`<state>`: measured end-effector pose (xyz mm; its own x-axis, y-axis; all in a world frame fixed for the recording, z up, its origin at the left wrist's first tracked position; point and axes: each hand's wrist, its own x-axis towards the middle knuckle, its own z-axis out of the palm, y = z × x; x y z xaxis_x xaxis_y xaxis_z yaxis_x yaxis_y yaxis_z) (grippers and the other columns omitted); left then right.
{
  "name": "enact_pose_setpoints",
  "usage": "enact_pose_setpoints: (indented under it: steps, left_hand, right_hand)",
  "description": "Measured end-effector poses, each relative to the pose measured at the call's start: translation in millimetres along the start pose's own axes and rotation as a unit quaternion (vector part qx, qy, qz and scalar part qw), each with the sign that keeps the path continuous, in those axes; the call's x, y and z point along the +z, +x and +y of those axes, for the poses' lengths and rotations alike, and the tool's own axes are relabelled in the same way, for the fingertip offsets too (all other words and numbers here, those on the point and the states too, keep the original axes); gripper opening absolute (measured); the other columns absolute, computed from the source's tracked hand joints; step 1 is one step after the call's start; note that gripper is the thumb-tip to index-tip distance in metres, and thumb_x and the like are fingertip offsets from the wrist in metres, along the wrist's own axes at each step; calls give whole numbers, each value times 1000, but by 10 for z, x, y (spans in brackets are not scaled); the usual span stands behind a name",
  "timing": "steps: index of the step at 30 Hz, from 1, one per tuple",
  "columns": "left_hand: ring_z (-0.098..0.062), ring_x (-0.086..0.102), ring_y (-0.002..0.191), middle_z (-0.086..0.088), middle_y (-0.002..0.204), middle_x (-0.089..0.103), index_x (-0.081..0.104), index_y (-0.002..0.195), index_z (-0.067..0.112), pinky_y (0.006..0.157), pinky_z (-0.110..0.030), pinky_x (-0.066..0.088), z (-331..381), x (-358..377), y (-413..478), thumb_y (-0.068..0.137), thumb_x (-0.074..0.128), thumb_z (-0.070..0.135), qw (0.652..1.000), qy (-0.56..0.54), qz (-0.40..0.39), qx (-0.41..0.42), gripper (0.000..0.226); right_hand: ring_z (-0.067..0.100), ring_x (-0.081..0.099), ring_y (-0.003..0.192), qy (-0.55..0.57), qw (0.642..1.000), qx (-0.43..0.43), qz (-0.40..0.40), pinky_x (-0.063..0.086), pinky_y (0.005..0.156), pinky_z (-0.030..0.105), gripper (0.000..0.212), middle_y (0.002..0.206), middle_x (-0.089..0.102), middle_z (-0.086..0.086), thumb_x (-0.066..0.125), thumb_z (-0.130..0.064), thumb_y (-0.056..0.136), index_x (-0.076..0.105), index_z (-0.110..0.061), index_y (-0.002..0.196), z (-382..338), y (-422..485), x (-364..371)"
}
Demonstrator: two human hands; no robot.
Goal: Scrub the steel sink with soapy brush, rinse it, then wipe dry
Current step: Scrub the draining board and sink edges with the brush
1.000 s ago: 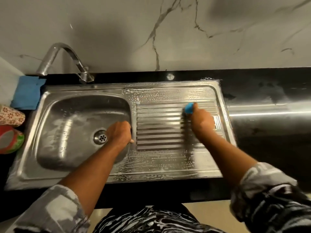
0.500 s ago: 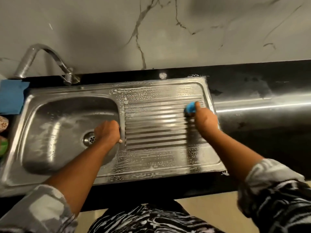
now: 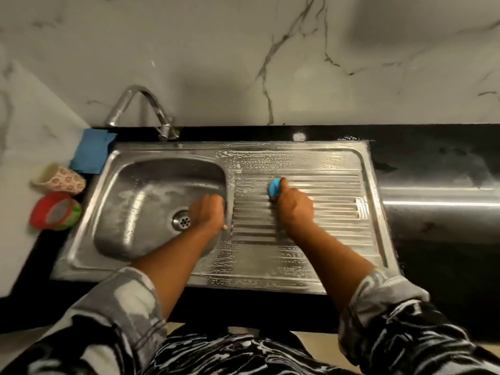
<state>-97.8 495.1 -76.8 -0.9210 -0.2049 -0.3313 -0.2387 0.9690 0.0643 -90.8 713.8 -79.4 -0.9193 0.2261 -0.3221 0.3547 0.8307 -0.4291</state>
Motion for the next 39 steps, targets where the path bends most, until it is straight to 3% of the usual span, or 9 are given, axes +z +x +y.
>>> enact_pose_setpoints:
  steps: [3,7,9,14,21,24,29,33,39]
  left_hand:
    - [-31,70,108,-6,119,75,74,113,19,74,-35,47,-215,20,-129,92,73,40,999,-12,8,29,29]
    - [-23,61,133,1,151,60,63,141,23,106,-38,51,-888,-6,-244,70,84,73,993,-32,55,95,89]
    - [-19,54,141,2,161,51,61,145,23,112,-37,46,-1399,-94,-226,69,85,73,988,-62,100,96,94]
    - [-31,49,145,-10,165,44,53,153,15,113,-51,46,-2884,-204,-210,78,75,77,976,-52,199,69,100]
    - [-39,44,148,-19,162,44,44,159,8,109,-58,48,-4485,-78,-107,84,63,78,981,-38,188,30,105]
    - [-35,36,155,-18,168,35,32,165,9,116,-50,45,-4757,-58,-46,79,71,77,986,-50,150,46,116]
    - [-33,14,163,-13,176,17,21,169,15,127,-47,31,-4881,-50,45,85,63,80,987,-27,130,91,114]
    - [-33,12,163,-9,177,12,17,169,21,124,-49,34,-4900,-106,78,86,67,75,986,-50,132,93,111]
    - [-34,16,161,-1,178,5,4,170,27,118,-56,38,-4959,-187,45,90,68,68,992,-40,86,81,110]
  right_hand:
    - [35,66,96,37,999,-19,-31,54,87,44,39,112,70,19,30,-36,110,49,-25,143,-448,-74,184]
    - [34,68,97,62,995,-65,-40,50,81,39,42,114,72,13,43,-51,104,48,-32,141,-748,-33,463]
    - [39,67,104,59,993,-89,-51,50,83,42,52,115,72,15,56,-53,98,48,-25,142,-982,-2,626]
    - [40,65,111,43,988,-142,-40,53,92,47,67,123,69,17,59,-58,96,44,-18,148,-2045,-234,1146]
    - [45,66,104,66,952,-296,-44,54,83,47,60,117,70,21,66,-49,95,46,-16,141,-4114,-735,2055]
    - [43,66,105,-2,944,-326,-54,55,84,47,58,118,69,18,64,-48,96,44,-22,142,-4712,-867,2284]
    - [36,65,110,-151,937,-304,-80,51,84,42,57,123,67,13,58,-48,99,40,-30,150,-5180,-908,2534]
    - [33,67,105,-186,934,-295,-74,48,76,39,51,118,67,11,51,-49,101,43,-30,148,-5329,-942,2631]
    - [30,67,100,-195,930,-298,-95,55,79,42,45,114,68,7,62,-40,96,52,-28,139,-5354,-1034,2801]
